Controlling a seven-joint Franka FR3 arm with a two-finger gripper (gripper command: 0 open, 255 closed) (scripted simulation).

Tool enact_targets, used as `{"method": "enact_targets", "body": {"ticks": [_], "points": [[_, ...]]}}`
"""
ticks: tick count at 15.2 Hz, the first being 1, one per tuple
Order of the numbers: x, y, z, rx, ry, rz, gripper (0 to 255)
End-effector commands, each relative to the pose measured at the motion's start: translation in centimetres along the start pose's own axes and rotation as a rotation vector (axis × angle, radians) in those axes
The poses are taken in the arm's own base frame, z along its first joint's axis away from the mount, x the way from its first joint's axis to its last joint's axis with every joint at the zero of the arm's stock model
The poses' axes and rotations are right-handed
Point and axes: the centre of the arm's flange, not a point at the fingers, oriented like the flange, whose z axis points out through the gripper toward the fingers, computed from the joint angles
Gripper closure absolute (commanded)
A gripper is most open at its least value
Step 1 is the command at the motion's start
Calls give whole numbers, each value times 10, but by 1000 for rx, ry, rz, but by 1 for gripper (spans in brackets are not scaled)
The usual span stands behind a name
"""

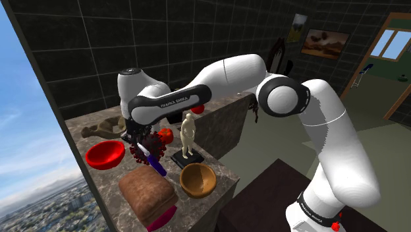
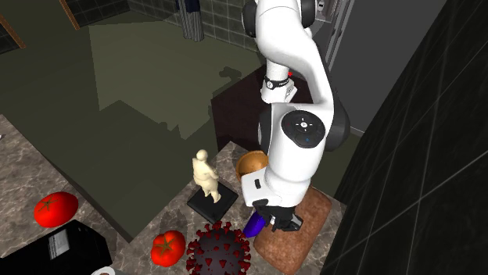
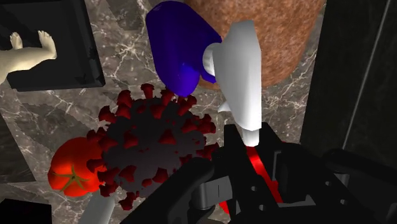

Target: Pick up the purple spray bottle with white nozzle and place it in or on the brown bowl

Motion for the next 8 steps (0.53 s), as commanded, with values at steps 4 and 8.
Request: {"method": "enact_targets", "body": {"ticks": [4, 8], "points": [[4, 0, -27, 0, 0, 0, 255], [6, 0, -48, 0, 0, 0, 255]]}}
